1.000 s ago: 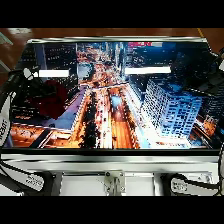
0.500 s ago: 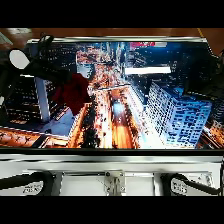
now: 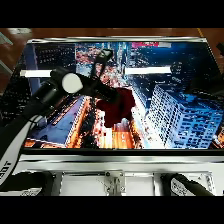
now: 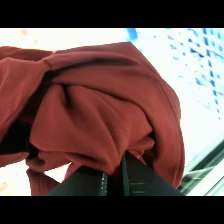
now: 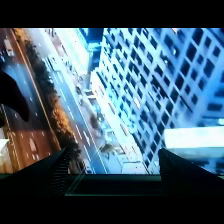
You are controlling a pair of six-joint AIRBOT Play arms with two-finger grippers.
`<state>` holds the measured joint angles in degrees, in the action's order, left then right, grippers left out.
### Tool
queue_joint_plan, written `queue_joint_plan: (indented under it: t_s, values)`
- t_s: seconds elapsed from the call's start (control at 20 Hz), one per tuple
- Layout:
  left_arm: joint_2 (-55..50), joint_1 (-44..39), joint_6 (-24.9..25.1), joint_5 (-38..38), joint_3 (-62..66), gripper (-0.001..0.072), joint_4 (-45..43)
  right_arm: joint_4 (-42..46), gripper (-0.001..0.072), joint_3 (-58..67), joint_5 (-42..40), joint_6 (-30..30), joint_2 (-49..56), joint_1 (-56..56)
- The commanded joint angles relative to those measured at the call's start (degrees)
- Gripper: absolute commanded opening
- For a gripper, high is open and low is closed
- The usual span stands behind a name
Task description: Fold the shirts.
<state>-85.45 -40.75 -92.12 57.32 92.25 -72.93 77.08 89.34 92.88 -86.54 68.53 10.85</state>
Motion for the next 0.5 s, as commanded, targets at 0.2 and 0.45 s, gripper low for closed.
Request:
queue_joint_plan:
  t_s: [0.2,0.45]
  values:
    - [-6.8,-3.9,-6.6,-5.8,0.2,0.0705,2.9,-1.5,0.0672,0.0,-1.6,1.5,-0.7,0.0]
    - [-4.9,7.2,0.5,9.7,0.2,0.0705,2.9,-0.4,0.0671,-5.4,-1.4,3.3,2.7,2.4]
